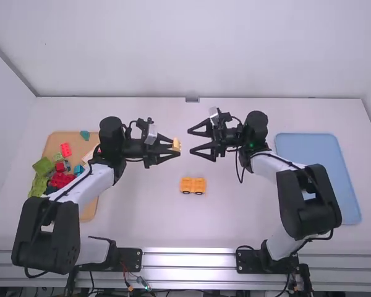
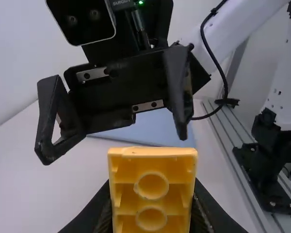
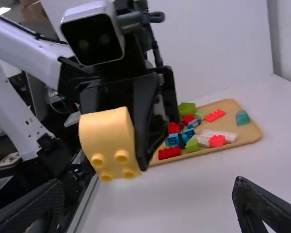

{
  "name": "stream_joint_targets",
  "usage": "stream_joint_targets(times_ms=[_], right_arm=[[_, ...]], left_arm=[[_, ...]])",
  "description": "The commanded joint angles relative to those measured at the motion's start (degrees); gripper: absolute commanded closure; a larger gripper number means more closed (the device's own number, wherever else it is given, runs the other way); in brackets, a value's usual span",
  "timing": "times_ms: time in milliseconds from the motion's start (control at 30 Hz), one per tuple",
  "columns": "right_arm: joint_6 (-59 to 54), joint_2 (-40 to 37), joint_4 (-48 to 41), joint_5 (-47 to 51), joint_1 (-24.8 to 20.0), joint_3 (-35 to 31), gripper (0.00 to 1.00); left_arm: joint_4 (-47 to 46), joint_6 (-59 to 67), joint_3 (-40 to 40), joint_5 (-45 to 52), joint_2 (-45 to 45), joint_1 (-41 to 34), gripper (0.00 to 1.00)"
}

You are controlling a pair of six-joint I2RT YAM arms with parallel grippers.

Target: Assemble lego blocks to make yellow taxi

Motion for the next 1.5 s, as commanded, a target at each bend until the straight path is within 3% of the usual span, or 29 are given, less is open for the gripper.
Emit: stream_joint_targets(times_ms=[0, 700, 1000, 1100, 1267, 1467], right_arm=[[3.2, 0.0, 1.8, -1.7, 0.7, 1.3, 0.09], [6.6, 0.0, 5.3, 8.1, 6.2, 1.3, 0.19], [6.2, 0.0, 4.9, 8.7, 6.5, 1.3, 0.44], [6.1, 0.0, 4.9, 8.7, 6.5, 1.3, 0.47], [5.4, 0.0, 4.8, 8.9, 6.6, 1.3, 0.62], [3.1, 0.0, 2.0, 9.7, 7.0, 1.3, 0.7]], left_arm=[[1.4, -3.0, 0.1, -0.1, 0.9, -0.9, 0.99], [2.7, -5.7, 0.0, -3.1, 1.9, -1.3, 0.99], [2.8, -5.7, 0.0, -3.1, 1.9, -1.3, 0.99], [3.1, -5.8, 0.0, -3.1, 1.9, -1.3, 0.99], [3.1, -5.8, 0.0, -3.1, 1.9, -1.3, 0.98], [3.1, -6.0, 0.0, -3.1, 1.9, -1.3, 0.98]])
